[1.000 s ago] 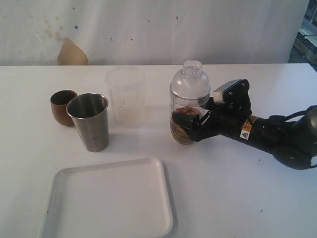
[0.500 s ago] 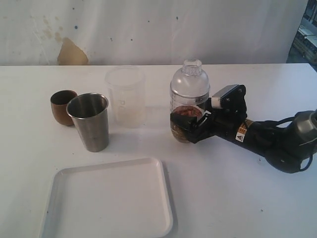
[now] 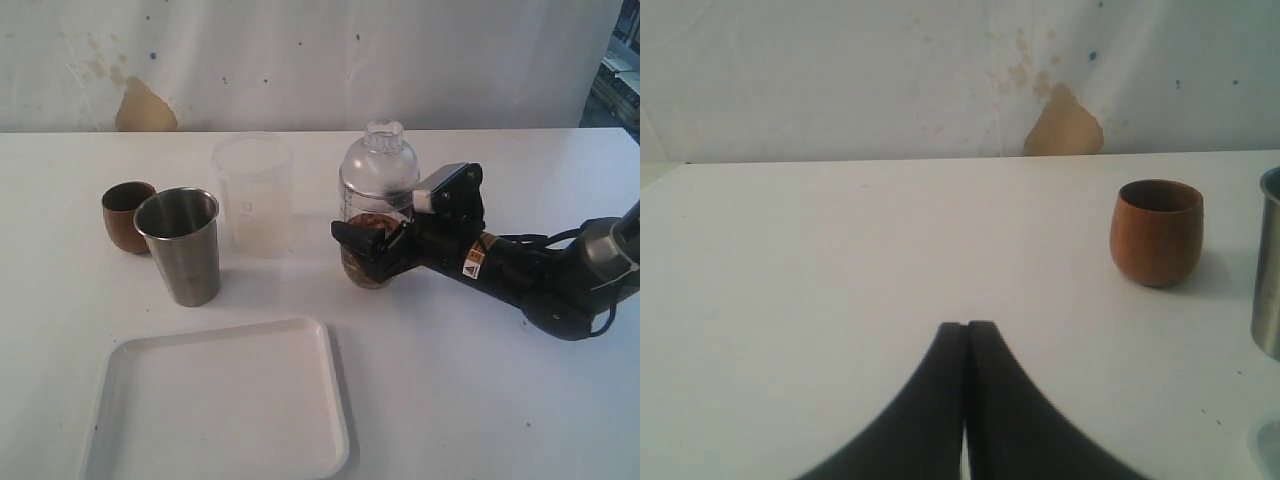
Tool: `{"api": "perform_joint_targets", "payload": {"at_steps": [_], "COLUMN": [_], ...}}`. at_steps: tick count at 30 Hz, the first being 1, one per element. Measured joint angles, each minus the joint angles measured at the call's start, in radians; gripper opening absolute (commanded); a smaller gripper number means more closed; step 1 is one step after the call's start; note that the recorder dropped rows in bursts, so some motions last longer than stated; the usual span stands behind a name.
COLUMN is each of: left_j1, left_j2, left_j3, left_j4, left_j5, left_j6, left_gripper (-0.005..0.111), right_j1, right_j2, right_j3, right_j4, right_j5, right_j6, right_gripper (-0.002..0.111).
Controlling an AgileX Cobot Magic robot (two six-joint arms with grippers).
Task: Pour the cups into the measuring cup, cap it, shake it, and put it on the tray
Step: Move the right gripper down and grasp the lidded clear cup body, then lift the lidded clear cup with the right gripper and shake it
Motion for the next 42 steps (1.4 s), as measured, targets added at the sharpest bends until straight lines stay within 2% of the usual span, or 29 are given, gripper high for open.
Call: {"api": "perform_joint_targets", "payload": {"at_steps": [15, 18, 20, 23, 31, 36, 38, 39, 41, 42], "left_j1": [0.000, 0.000, 0.000, 0.000, 0.000, 0.000, 0.000, 0.000, 0.000, 0.001], "left_j2": [0.000, 0.000, 0.000, 0.000, 0.000, 0.000, 0.000, 0.000, 0.000, 0.000], "left_j3": [0.000, 0.000, 0.000, 0.000, 0.000, 0.000, 0.000, 0.000, 0.000, 0.000], "left_j4": [0.000, 0.000, 0.000, 0.000, 0.000, 0.000, 0.000, 0.000, 0.000, 0.000], "left_j5": [0.000, 0.000, 0.000, 0.000, 0.000, 0.000, 0.000, 0.000, 0.000, 0.000], "left_j6": [0.000, 0.000, 0.000, 0.000, 0.000, 0.000, 0.000, 0.000, 0.000, 0.000], "left_gripper": [0.000, 0.000, 0.000, 0.000, 0.000, 0.000, 0.000, 0.000, 0.000, 0.000], "right_j1": [0.000, 0.000, 0.000, 0.000, 0.000, 0.002, 0.008, -0.012, -0.029, 0.001], "right_j2": [0.000, 0.000, 0.000, 0.000, -0.008, -0.249, -0.350, -0.377, -0.423, -0.447], "right_j3": [0.000, 0.000, 0.000, 0.000, 0.000, 0.054, 0.030, 0.020, 0.039, 0.041], "right_j4": [0.007, 0.007, 0.007, 0.007, 0.001, -0.075, 0.059, 0.070, -0.094, -0.090], "right_j5": [0.002, 0.002, 0.000, 0.000, 0.007, 0.067, 0.211, 0.270, 0.251, 0.289], "right_j6": [0.002, 0.002, 0.002, 0.002, 0.014, 0.140, 0.152, 0.259, 0.327, 0.301], "right_gripper": [0.088, 0.073, 0.048, 0.002, 0.000, 0.000, 0.000, 0.000, 0.000, 0.000]}}
